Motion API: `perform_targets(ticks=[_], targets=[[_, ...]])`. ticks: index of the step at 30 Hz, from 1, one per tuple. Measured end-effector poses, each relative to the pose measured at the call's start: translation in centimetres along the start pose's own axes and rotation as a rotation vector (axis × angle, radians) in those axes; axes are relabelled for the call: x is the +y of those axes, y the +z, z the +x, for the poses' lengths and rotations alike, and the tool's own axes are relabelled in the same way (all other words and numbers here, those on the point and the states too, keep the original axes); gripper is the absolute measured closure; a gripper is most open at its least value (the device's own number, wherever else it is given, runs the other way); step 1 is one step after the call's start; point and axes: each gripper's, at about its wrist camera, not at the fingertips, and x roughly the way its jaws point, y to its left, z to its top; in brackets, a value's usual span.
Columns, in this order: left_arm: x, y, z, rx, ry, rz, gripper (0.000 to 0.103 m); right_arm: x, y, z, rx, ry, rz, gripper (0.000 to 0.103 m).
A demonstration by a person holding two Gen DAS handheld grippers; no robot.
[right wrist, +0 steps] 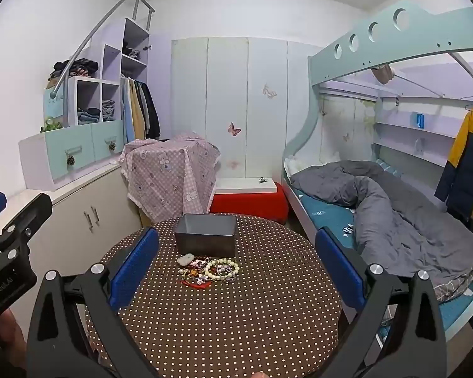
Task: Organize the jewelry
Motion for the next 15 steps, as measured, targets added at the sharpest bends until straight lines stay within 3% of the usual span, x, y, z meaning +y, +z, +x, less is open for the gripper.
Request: perform_targets(ticks=[15], targets=[[-0.9, 0.3, -0.6, -0.026, 0.022, 0.023, 0.006, 0.4, 1.4, 0.1, -0.026, 0.020, 0.009, 0.007]])
